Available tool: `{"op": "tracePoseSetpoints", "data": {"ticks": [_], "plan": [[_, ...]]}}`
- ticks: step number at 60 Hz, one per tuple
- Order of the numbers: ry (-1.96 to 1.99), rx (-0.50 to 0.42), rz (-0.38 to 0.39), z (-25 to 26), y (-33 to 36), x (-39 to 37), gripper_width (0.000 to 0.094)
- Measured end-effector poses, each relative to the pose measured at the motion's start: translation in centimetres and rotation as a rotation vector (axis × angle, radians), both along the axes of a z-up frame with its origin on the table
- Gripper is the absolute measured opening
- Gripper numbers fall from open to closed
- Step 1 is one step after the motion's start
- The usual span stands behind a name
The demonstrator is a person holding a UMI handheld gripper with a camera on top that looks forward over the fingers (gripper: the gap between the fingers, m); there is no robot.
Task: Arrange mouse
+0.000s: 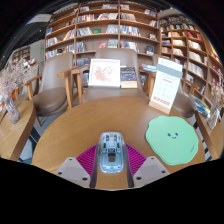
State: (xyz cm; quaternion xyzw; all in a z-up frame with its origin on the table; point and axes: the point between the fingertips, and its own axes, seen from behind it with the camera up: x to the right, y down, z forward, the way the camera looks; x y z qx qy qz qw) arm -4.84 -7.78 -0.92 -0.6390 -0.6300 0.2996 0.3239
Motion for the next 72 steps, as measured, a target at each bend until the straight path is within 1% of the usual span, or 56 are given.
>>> {"op": "tracePoseSetpoints", "data": {"ticks": [3, 6, 11, 16, 19, 21, 27, 31, 40, 50, 56, 58, 59, 63, 65, 66, 72], "plan": [[0.025, -0.016, 0.019, 1.7, -0.3, 0.0, 0.0411], [0.048, -0.012, 0.031, 3.5, 0.2, -0.1, 0.0411], [0.112, -0.017, 0.048, 7.9, 1.7, -0.1, 0.0410], [0.158, -0.046, 0.059, 11.7, 4.4, -0.2, 0.0412], [0.171, -0.061, 0.063, 12.6, 7.1, -0.3, 0.0410], [0.181, -0.058, 0.049, 12.9, 9.5, -0.5, 0.0411], [0.171, -0.001, -0.051, 11.1, 17.4, -1.6, 0.0410], [0.143, -0.003, -0.095, 8.5, 21.5, -2.0, 0.0409], [0.086, -0.031, -0.118, 3.3, 24.5, -2.4, 0.0412], [0.044, -0.038, -0.088, 0.0, 24.6, -2.2, 0.0439], [0.052, -0.040, -0.075, -0.1, 24.1, -2.5, 0.0487], [0.047, -0.045, -0.074, -0.1, 24.0, -2.4, 0.0524], [0.046, -0.046, -0.077, 0.0, 24.0, -2.3, 0.0565], [0.055, -0.055, -0.089, 1.0, 23.9, -1.8, 0.0781], [0.062, -0.057, -0.097, 1.8, 23.8, -1.4, 0.0847], [0.066, -0.057, -0.099, 2.3, 23.7, -1.1, 0.0860], [0.086, -0.048, -0.112, 5.8, 22.9, 2.2, 0.0862]]}}
